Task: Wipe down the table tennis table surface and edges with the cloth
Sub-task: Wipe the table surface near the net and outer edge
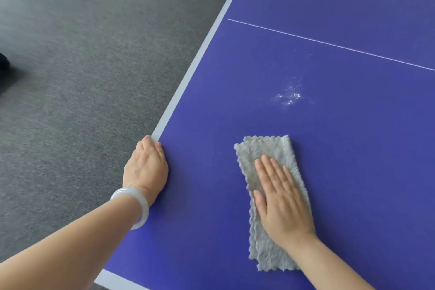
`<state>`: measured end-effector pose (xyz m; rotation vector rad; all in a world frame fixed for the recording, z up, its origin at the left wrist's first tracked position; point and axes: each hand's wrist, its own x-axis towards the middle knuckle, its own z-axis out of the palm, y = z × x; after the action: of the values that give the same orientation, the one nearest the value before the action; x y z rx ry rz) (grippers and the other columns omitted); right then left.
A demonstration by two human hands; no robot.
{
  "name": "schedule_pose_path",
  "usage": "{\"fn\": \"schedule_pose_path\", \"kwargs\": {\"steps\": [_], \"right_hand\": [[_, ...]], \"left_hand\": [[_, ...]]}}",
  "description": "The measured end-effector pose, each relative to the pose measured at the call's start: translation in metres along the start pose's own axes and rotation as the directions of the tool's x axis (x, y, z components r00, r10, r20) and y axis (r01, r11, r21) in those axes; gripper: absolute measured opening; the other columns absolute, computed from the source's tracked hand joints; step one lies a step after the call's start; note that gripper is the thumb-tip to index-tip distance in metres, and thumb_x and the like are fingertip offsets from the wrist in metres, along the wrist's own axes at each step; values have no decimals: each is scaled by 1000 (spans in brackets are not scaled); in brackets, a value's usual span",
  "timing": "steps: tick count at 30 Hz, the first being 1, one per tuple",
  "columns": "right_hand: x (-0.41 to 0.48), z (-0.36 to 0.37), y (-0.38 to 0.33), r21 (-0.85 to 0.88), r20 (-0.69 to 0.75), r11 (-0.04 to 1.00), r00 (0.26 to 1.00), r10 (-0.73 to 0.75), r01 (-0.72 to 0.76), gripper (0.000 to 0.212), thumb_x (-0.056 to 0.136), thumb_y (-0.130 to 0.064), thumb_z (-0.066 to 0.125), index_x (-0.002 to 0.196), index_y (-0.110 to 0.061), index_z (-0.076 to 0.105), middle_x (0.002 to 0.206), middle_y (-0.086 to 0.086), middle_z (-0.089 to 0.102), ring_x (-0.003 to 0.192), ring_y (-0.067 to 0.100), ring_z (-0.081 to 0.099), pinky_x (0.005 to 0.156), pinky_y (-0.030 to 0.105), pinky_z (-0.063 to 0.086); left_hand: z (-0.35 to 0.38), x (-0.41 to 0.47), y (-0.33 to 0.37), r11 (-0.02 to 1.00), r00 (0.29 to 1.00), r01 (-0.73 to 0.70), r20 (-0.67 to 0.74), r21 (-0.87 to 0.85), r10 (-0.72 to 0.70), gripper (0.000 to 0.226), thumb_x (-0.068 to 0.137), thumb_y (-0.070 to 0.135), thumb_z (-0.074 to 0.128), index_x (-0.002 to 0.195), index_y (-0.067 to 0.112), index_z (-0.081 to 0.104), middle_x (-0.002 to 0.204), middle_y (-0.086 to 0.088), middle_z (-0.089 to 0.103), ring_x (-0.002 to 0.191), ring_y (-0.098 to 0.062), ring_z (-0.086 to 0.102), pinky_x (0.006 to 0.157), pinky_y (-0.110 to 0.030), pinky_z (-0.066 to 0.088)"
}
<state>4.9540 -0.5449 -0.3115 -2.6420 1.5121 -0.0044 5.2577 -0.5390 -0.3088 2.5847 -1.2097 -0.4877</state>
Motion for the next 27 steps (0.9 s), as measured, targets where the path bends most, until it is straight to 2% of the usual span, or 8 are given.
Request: {"fn": "schedule_pose_path", "kwargs": {"steps": [2, 5, 7, 11, 14, 16, 24, 27], "right_hand": [[17, -7, 28, -15, 18, 965, 965, 262, -262, 63, 102, -41, 9, 158, -12, 4, 166, 5, 1, 153, 16, -2, 124, 40, 8], [54, -11, 12, 68, 54, 854, 857, 513, -516, 65, 103, -41, 11, 157, -10, -6, 166, 7, -8, 153, 19, -9, 124, 42, 0], [60, -7, -22, 100, 54, 891, 896, 440, -444, 68, 103, -43, 15, 157, -8, -6, 165, 9, -9, 153, 22, -11, 124, 43, -3], [20, 1, -69, 77, 22, 995, 998, 54, -56, 65, 103, -42, 17, 158, -9, 6, 166, 7, 0, 153, 21, -5, 125, 44, 4], [1, 4, -58, 92, -16, 995, 999, 28, -27, 63, 104, -41, 22, 158, -11, 11, 166, 5, 6, 153, 19, 0, 122, 41, 7], [-8, 3, -48, 86, -7, 996, 1000, 22, -22, 63, 104, -42, 24, 158, -12, 11, 166, 4, 6, 153, 17, 1, 123, 41, 9], [-38, -6, 66, -7, -4, 973, 973, 231, -231, 64, 102, -45, 18, 157, -12, 15, 166, 4, 10, 153, 17, 8, 122, 41, 14], [-10, -12, 103, 18, -28, 822, 821, 570, -570, 66, 102, -45, 15, 158, -11, 9, 166, 8, 7, 153, 22, 4, 124, 44, 9]], "left_hand": [[1, 0, -2, 999, 999, -38, -18, 1, 38, 50, 105, 33, 24, 144, 4, 34, 140, -17, 46, 128, -35, 45, 103, -45, 35], [3, 2, -4, 994, 993, -105, -58, 23, 106, 56, 104, 30, 28, 151, 0, 24, 149, -19, 39, 137, -35, 36, 111, -45, 29], [4, 1, -4, 992, 991, -122, -48, 32, 124, 58, 104, 32, 29, 153, 1, 20, 155, -18, 31, 144, -32, 28, 116, -45, 24], [2, 0, -2, 946, 958, -280, -24, 166, 287, 61, 104, 33, 32, 155, 2, 18, 163, -18, 13, 151, -30, 9, 123, -44, 10], [0, 0, 21, 767, 816, -557, 35, 318, 577, 60, 103, 34, 32, 154, 4, 23, 163, -17, 14, 152, -27, 8, 124, -43, 6], [5, 4, 49, 754, 792, -594, 42, 281, 609, 60, 104, 36, 29, 156, 8, 19, 164, -12, 10, 152, -23, 5, 124, -40, 2], [30, 38, 89, 856, 889, -456, 88, 244, 449, 66, 103, 49, 18, 158, 16, 1, 166, -3, -5, 152, -18, -9, 123, -38, -7], [36, 39, 88, 859, 888, -452, 32, 240, 459, 66, 101, 50, 16, 158, 19, 3, 166, -1, -4, 152, -15, -8, 123, -36, -8]]}}
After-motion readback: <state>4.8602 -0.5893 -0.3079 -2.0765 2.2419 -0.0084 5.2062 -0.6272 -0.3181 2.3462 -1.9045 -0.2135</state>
